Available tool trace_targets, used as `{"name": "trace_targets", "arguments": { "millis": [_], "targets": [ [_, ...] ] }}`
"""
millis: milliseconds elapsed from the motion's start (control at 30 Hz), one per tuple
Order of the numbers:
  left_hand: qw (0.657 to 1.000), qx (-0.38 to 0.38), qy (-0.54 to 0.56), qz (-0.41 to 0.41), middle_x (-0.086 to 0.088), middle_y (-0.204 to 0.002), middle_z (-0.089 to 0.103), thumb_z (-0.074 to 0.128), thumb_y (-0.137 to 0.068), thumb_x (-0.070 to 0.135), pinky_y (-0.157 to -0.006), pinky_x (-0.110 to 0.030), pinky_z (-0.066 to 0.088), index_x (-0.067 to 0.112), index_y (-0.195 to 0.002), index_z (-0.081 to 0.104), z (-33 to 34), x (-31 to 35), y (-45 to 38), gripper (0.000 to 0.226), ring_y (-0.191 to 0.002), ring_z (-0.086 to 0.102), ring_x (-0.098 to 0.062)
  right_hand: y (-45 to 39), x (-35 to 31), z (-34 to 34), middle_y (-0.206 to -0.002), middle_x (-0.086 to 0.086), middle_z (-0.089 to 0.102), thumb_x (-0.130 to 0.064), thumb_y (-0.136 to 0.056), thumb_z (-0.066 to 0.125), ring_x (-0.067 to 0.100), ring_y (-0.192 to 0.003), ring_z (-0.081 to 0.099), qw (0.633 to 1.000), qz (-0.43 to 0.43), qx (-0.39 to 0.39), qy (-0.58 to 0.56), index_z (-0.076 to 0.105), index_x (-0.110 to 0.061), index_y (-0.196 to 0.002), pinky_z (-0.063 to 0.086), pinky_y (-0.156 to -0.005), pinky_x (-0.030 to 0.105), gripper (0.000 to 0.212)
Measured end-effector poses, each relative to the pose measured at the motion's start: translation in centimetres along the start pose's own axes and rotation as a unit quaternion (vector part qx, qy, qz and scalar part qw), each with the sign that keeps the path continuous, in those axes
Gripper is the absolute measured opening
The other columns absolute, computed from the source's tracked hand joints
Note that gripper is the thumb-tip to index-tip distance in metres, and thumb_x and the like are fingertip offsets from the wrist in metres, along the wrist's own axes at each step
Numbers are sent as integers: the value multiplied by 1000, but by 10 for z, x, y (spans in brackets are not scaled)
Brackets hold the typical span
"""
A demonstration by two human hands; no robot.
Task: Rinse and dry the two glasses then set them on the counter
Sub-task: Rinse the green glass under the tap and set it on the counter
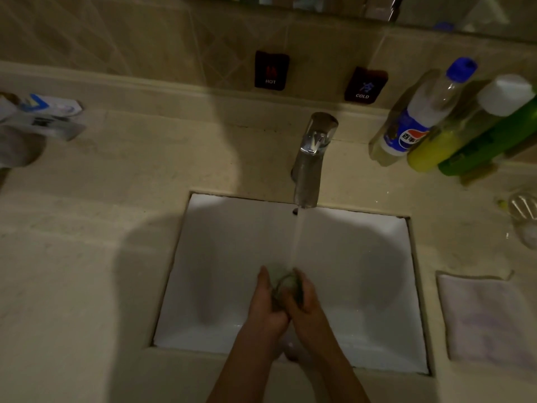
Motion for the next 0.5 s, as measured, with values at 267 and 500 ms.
{"name": "trace_targets", "arguments": {
  "millis": [267, 500],
  "targets": [
    [996, -26, 63, -61, -28, -85, 71, 93, -68, 19, -62, -49, 63, -11, -98, 67, 6, -11, 1, 49, -93, 59, -38, -20, 0, -6, -119, -7, 42, -32, -98, 54, 16, -120, 48, 996, -14, 63, 62, 45, -19, -135, 42, -97, 14, 41],
    [997, 65, -44, -2, -26, -126, 67, 66, -95, 31, -66, -49, 63, 1, -135, 57, -18, -13, -2, 51, -107, 67, -39, -41, 14, -8, -119, 17, 56, -38, -103, 38, 28, -101, 58, 990, 94, 106, 23, 54, -10, -109, 46, -88, 34, 33]
  ]
}}
Point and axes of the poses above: each hand's wrist, its own y-axis away from the middle knuckle, its own z-axis out of the palm, x = y × z, the point moved 9 cm from there along -y, towards the middle knuckle
